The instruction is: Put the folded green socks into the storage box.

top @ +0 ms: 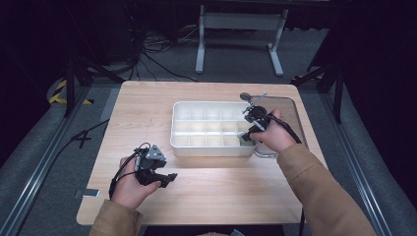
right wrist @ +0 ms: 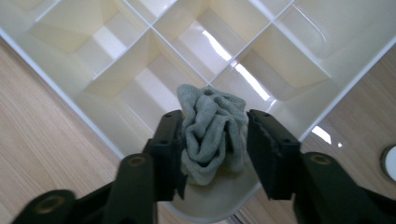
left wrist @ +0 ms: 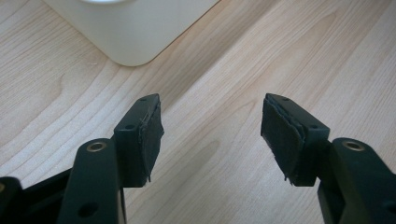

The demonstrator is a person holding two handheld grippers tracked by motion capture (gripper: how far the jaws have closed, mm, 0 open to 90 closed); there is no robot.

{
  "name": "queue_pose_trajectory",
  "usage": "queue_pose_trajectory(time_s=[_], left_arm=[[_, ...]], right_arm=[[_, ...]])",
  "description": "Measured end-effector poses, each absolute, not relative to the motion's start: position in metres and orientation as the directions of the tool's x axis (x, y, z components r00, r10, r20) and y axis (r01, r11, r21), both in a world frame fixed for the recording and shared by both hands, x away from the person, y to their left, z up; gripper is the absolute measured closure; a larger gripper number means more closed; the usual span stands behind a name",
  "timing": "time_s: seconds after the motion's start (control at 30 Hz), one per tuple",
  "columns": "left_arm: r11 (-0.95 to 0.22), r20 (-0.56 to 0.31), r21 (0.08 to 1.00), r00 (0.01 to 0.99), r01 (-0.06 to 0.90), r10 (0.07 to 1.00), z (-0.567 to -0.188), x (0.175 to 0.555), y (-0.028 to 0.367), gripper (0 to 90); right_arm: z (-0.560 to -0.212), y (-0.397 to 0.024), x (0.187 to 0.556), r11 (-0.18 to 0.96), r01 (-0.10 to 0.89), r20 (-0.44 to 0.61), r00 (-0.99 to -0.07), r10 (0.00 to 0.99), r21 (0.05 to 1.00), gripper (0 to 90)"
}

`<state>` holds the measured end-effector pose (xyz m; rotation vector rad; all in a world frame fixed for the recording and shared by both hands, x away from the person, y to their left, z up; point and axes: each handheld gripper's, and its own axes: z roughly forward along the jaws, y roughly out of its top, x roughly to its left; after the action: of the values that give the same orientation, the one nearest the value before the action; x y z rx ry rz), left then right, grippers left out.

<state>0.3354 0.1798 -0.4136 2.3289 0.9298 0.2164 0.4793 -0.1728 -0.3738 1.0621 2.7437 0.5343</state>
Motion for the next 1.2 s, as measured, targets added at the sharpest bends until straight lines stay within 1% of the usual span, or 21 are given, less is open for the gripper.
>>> queue_pose_trajectory(time_s=[0.03, 0.17, 0.23, 0.33, 0.4, 0.5, 0.53, 0.67, 0.73, 0.83, 0.87, 1.0, 1.13, 1.2], left_arm=[[-0.563, -0.072, 0.6, 0.739, 0.568, 0.669, -0.414, 0.335, 0.18, 39.2], [-0.565, -0.078, 0.596, 0.742, 0.57, 0.666, -0.413, 0.335, 0.181, 39.1], [-0.57, -0.072, 0.593, 0.742, 0.569, 0.667, -0.413, 0.335, 0.182, 39.1], [-0.553, -0.084, 0.598, 0.732, 0.58, 0.676, -0.415, 0.333, 0.182, 39.1], [-0.554, -0.083, 0.595, 0.73, 0.582, 0.678, -0.416, 0.333, 0.183, 39.1], [-0.552, -0.09, 0.589, 0.727, 0.59, 0.68, -0.418, 0.332, 0.183, 39.1], [-0.565, -0.078, 0.588, 0.736, 0.579, 0.673, -0.417, 0.332, 0.184, 39.1], [-0.551, -0.087, 0.596, 0.729, 0.584, 0.679, -0.417, 0.331, 0.184, 39.1], [-0.55, -0.091, 0.591, 0.727, 0.59, 0.681, -0.417, 0.33, 0.186, 39.0], [-0.545, -0.089, 0.593, 0.721, 0.592, 0.687, -0.419, 0.331, 0.186, 38.8], [-0.547, -0.088, 0.593, 0.722, 0.591, 0.686, -0.419, 0.331, 0.186, 38.6], [-0.544, -0.093, 0.598, 0.725, 0.589, 0.683, -0.416, 0.332, 0.185, 38.6], [-0.536, -0.098, 0.608, 0.725, 0.586, 0.682, -0.412, 0.332, 0.185, 38.5], [-0.536, -0.104, 0.615, 0.733, 0.579, 0.672, -0.41, 0.332, 0.185, 38.4]], right_arm=[[-0.374, -0.172, 0.479, 0.7, 0.613, -0.024, -0.746, 0.666, 0.367, 65.6], [-0.388, -0.167, 0.481, 0.749, 0.585, -0.048, -0.777, 0.627, 0.311, 74.1], [-0.397, -0.165, 0.484, 0.757, 0.586, -0.054, -0.78, 0.624, 0.291, 75.0], [-0.412, -0.161, 0.487, 0.771, 0.586, -0.042, -0.789, 0.613, 0.25, 76.4], [-0.415, -0.159, 0.491, 0.765, 0.6, -0.03, -0.782, 0.623, 0.236, 77.0], [-0.417, -0.156, 0.493, 0.772, 0.598, -0.043, -0.784, 0.619, 0.217, 77.1], [-0.417, -0.156, 0.492, 0.771, 0.599, -0.042, -0.783, 0.621, 0.217, 77.0], [-0.416, -0.161, 0.493, 0.752, 0.615, 0.001, -0.774, 0.633, 0.235, 73.6], [-0.413, -0.164, 0.492, 0.734, 0.63, 0.044, -0.765, 0.642, 0.255, 63.6], [-0.402, -0.171, 0.488, 0.719, 0.627, 0.064, -0.765, 0.641, 0.299, 55.2], [-0.393, -0.176, 0.485, 0.7, 0.626, 0.072, -0.761, 0.645, 0.343, 54.7], [-0.366, -0.189, 0.474, 0.654, 0.605, 0.083, -0.76, 0.645, 0.455, 50.2], [-0.351, -0.196, 0.46, 0.637, 0.537, 0.048, -0.784, 0.619, 0.553, 47.8], [-0.344, -0.2, 0.451, 0.619, 0.511, 0.052, -0.794, 0.605, 0.596, 47.3]])
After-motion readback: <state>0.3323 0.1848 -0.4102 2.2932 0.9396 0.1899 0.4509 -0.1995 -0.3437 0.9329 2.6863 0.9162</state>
